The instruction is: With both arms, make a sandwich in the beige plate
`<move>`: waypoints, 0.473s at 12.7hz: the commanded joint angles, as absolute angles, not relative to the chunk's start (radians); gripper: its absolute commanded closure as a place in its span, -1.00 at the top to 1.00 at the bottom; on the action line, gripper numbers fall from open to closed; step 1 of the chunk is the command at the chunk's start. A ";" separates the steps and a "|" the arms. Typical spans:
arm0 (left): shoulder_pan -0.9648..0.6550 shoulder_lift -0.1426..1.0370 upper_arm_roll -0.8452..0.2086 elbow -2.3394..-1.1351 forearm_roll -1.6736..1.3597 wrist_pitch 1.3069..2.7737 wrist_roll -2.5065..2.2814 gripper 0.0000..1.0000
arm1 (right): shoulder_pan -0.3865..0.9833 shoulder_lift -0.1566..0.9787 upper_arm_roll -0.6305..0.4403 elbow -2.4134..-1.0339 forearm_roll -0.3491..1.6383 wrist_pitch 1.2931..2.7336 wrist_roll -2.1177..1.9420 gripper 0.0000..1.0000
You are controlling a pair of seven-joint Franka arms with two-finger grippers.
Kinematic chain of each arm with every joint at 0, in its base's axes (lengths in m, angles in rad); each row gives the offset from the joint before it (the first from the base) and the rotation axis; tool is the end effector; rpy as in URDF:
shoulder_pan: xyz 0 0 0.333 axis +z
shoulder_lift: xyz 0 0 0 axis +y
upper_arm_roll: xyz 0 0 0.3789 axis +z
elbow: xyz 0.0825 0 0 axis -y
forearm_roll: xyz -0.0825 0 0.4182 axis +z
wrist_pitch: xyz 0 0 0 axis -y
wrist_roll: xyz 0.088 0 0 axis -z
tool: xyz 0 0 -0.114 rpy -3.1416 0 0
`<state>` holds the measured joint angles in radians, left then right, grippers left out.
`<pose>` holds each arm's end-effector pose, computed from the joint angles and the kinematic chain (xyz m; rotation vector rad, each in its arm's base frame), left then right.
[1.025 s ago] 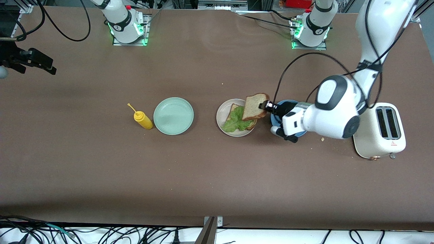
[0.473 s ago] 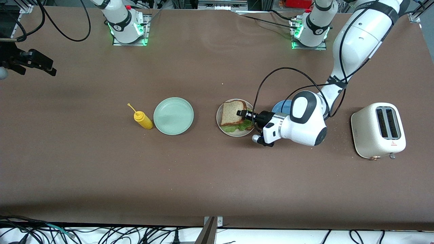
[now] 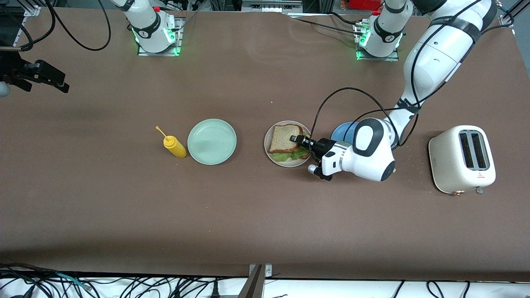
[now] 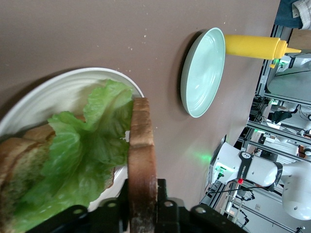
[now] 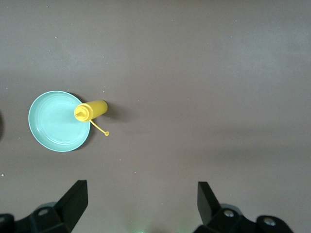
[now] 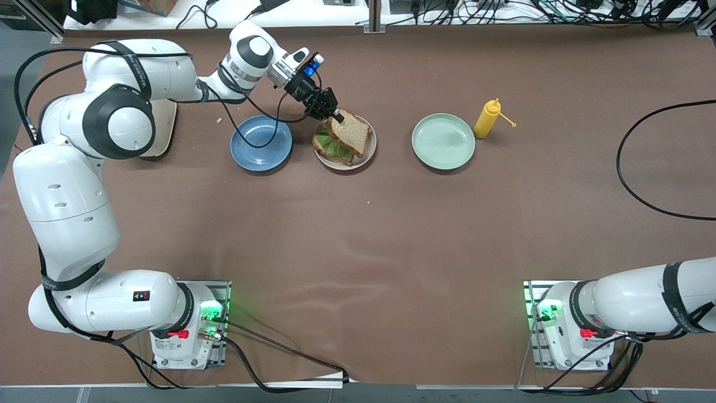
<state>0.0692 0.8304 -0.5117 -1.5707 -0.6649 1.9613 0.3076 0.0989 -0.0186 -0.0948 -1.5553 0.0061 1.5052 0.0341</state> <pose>0.6744 -0.2990 0.2196 2.1507 -0.2951 -0.4989 0.5750 0.0025 0.6933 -3.1336 0.0465 0.0497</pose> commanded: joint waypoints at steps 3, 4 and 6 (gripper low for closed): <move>0.104 0.810 -0.512 -1.595 -0.681 1.947 0.367 1.00 | 0.101 -0.009 -0.094 -1.529 0.009 1.499 0.040 1.00; 0.110 0.801 -0.512 -1.595 -0.681 1.942 0.362 1.00 | 0.101 -0.008 -0.094 -1.531 0.009 1.499 0.040 1.00; 0.142 0.787 -0.505 -1.589 -0.655 1.882 0.361 1.00 | 0.101 -0.008 -0.094 -1.531 0.009 1.499 0.040 1.00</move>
<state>0.1106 0.8256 -0.5106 -1.5755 -0.6645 1.9340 0.3396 0.0990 -0.0186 -0.0944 -1.5553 0.0061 1.5053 0.0341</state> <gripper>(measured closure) 0.013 0.000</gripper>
